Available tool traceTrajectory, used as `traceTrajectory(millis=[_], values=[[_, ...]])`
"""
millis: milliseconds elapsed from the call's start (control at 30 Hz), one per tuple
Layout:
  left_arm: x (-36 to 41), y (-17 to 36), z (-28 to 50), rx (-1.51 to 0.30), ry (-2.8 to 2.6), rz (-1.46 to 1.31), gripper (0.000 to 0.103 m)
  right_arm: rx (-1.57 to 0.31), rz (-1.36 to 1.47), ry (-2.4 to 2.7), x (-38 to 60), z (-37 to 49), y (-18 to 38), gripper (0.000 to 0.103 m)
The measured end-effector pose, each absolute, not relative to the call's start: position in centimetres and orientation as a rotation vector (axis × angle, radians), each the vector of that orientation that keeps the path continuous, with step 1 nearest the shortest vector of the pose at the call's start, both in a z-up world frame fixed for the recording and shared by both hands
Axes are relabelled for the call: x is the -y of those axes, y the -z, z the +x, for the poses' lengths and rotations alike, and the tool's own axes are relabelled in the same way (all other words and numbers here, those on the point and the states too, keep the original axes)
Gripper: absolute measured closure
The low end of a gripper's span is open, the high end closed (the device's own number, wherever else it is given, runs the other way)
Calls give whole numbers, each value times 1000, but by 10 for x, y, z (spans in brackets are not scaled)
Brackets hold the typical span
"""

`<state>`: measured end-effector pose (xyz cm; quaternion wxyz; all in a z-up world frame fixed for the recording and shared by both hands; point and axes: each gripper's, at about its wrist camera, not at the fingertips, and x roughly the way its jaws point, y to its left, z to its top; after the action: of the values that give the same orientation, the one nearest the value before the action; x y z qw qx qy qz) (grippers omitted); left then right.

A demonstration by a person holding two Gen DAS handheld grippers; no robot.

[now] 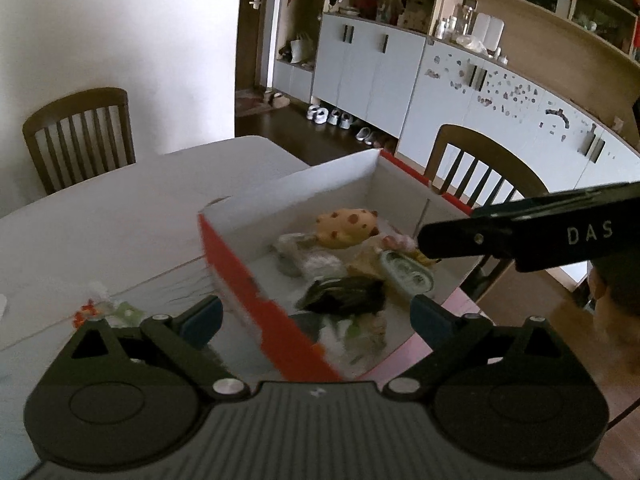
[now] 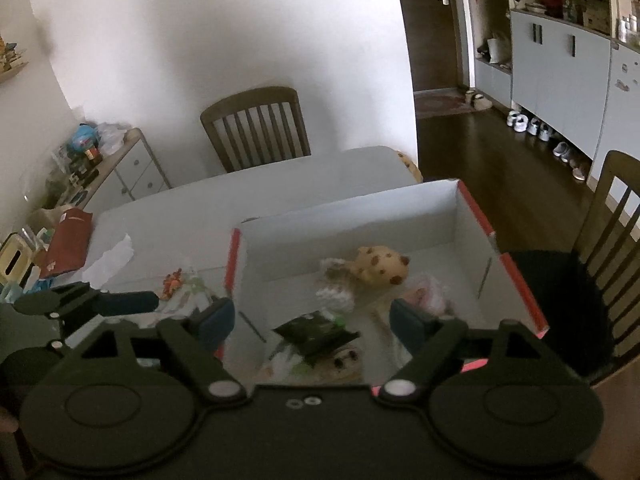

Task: Organize objects
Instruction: 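Move both tools back over the items on the table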

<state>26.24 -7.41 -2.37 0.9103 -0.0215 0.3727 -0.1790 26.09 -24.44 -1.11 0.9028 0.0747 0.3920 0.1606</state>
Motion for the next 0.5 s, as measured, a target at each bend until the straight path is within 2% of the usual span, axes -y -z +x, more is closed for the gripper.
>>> traceTrajectory(millis=[500], values=[[-57, 42, 248, -785, 311, -91, 3, -821, 91, -367, 134, 246, 14, 18]])
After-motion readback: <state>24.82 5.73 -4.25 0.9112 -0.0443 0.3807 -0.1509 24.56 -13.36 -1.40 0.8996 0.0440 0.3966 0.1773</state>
